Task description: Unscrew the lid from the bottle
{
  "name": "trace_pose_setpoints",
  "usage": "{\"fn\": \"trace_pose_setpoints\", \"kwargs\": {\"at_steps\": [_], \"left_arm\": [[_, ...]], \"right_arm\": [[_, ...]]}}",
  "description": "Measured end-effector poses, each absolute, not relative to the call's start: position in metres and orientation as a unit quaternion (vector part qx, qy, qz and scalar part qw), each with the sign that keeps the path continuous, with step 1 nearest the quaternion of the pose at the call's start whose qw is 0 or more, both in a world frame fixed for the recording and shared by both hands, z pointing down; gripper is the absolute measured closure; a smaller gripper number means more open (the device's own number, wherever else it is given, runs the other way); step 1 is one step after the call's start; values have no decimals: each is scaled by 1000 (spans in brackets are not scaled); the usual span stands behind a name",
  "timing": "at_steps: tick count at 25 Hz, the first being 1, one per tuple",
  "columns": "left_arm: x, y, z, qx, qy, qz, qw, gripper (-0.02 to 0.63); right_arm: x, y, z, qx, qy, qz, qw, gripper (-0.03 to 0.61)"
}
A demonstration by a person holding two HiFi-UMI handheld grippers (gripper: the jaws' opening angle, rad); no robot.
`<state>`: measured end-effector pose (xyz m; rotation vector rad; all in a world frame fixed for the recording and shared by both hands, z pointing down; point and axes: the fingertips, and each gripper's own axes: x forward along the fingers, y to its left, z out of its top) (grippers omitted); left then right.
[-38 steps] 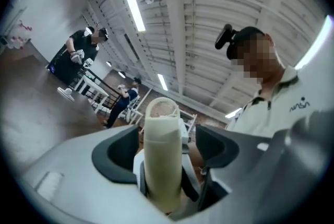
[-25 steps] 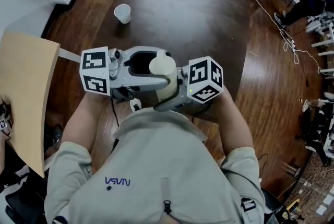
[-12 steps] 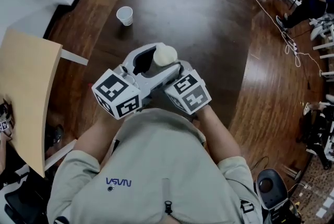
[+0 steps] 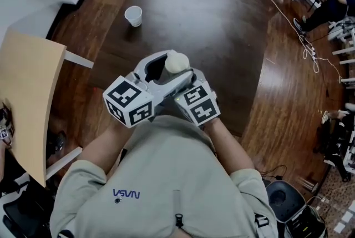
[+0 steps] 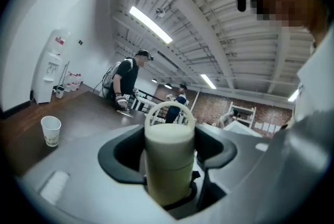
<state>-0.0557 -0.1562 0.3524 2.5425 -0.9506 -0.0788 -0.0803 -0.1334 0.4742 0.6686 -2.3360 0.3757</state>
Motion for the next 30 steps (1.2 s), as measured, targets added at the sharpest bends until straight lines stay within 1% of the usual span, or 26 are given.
{"fn": "trace_pose_setpoints", "kwargs": {"at_steps": [4,9,12,15,18,21,24,30], "left_arm": [[-56,-146,340,934,-285,-47,209,304],[-64,-132,324,950,-192,-79,234,272],[-61,-120,310,955,-122,-102,251,272],[-56,-104,293,956,-22,-122,266,272],[-56,-92,285,958,39,-118,259,273],[-51,-89,285,960,59,-108,251,280],[-50,-89,283,959,68,-112,252,330],[-49,-98,289,967,25,-94,234,310]], "right_arm": [[-86,-117,463,189,-918,156,312,276],[-99,-84,436,44,-943,211,253,276],[-97,-56,415,-55,-946,228,223,276],[-94,-29,399,-149,-938,233,210,276],[-97,-10,390,-211,-926,237,204,276],[-97,-1,385,-238,-920,239,200,276],[-98,-2,384,-240,-918,243,200,276],[-97,-13,394,-211,-921,244,216,276]]}}
